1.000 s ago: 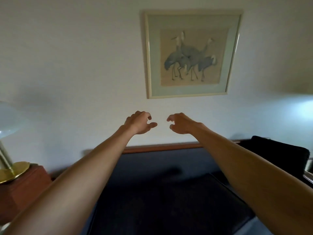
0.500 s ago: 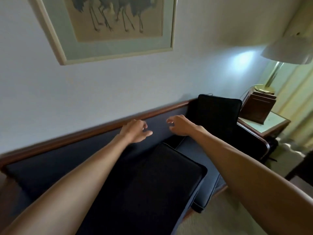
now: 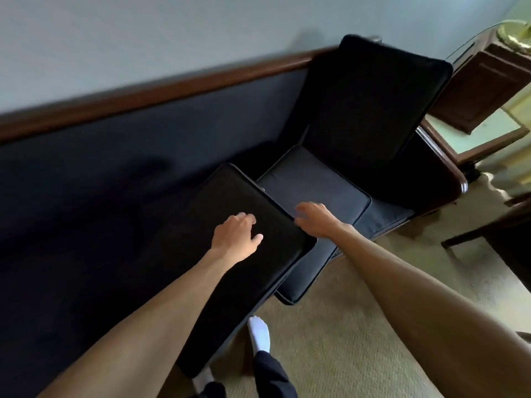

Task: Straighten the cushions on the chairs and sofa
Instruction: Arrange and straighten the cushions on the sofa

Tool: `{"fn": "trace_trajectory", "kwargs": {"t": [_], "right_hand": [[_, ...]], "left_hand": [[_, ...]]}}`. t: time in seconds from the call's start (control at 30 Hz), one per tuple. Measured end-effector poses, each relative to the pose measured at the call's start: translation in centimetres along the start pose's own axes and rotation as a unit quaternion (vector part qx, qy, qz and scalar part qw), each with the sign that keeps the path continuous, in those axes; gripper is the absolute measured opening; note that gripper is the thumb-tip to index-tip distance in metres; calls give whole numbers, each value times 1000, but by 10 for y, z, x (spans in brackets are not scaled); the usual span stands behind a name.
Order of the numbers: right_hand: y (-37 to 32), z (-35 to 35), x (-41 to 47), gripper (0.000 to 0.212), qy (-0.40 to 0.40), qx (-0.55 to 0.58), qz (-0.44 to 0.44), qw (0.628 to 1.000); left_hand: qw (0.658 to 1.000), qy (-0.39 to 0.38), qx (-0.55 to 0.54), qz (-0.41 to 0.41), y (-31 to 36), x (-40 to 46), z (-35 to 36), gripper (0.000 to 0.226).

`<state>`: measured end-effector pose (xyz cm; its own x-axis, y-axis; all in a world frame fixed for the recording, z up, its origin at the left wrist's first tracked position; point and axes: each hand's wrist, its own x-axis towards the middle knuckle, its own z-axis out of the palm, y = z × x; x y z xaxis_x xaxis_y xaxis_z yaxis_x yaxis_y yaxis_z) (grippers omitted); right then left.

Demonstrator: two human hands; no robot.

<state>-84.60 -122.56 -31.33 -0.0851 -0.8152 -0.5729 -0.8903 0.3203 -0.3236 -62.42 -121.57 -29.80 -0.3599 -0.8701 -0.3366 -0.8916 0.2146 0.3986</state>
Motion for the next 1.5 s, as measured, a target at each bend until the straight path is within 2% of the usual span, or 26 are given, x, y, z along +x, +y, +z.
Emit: {"fn": "trace_trajectory", "kwargs": {"t": [0.2,0.47,0.57,0.67,0.73,0.8,0.83,0.93,1.07,1.17,1.23,1.27,1.3,1.37,1.43,1.5], "right_hand": [[48,48,39,91,-46,70,67,994],[61,77,49,93,-51,229,126,964],[48,73,46,99,-24,218,132,967],[22,56,40,112,-38,163,131,977],[-1,39,37,108,-53,117,136,982],[-29,21,35,92,-52,90,140,985],[-43,12,35,85,-46,90,144,984],[-86,-14,33,84,-49,122,154,979],[-123,-35,32,70,-28,166,159,973],[-134,-23,32,78,72,155,89,981],[-132,-8,24,100,95,105,-47,989],[-126,3,19,113,87,31,-111,990],[-119,11,18,123,87,-67,-156,982],[-109,24,27,135,120,-236,-192,945],[-119,28,42,135,150,-284,-222,921],[-134,31,56,128,148,-305,-247,908]], "left_hand": [[998,-58,37,-6,-3,4,102,83],[998,-30,48,12,-11,-1,133,93],[999,-31,24,17,-17,-15,133,95],[1000,-21,5,13,-25,-41,129,100],[1000,2,8,5,-33,-63,124,104],[999,36,20,-8,-41,-81,116,108],[998,55,26,-16,-45,-87,111,110],[991,109,66,-40,-58,-96,87,117],[983,98,119,-102,-78,-89,51,132],[981,96,113,-126,-86,-61,21,127],[981,100,97,-136,-92,-37,-2,121],[982,98,89,-136,-94,-29,-11,119],[983,98,82,-131,-97,-20,-19,117],[984,100,78,-122,-102,-8,-27,116],[985,106,81,-112,-102,-3,-27,115],[982,118,95,-109,-101,-4,-21,116]]}}
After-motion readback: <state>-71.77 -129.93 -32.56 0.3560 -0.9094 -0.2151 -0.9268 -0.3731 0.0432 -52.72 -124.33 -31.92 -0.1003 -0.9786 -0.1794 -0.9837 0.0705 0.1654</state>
